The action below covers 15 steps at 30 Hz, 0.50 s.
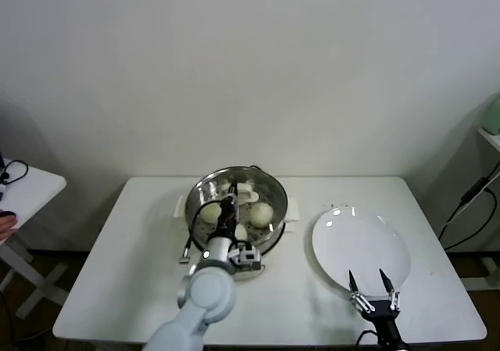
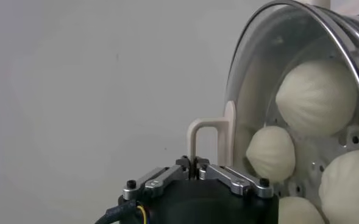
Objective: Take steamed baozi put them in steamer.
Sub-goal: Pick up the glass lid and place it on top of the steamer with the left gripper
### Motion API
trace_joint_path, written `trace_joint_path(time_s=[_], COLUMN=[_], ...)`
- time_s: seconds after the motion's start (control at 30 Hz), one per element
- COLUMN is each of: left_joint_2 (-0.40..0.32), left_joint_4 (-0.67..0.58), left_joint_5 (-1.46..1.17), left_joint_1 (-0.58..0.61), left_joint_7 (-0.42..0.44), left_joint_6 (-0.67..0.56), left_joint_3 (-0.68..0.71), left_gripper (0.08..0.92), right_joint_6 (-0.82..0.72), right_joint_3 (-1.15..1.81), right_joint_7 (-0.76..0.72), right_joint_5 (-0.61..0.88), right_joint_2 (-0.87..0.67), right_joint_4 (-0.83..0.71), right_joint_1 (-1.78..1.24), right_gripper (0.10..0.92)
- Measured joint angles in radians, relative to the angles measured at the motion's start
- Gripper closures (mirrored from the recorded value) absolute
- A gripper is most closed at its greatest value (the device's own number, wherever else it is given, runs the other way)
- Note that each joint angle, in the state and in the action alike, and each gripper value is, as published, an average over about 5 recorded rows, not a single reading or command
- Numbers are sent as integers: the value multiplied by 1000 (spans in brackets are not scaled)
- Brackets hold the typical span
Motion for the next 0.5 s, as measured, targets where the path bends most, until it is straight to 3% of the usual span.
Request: trace_joint_path(time_s=[0.5], left_joint_2=[-7], left_joint_4=[22], left_joint_5=[42], left_joint_1=[-1], left_joint_7=[-11], left_joint_6=[-11], left_joint_3=[-3], left_gripper=[865], right_joint_6=[1], right_joint_3=[0], right_joint_7=[-2], right_joint_5=[0], right_joint_2=[3], right_joint_4=[0], right_joint_1=[1], right_gripper=[203])
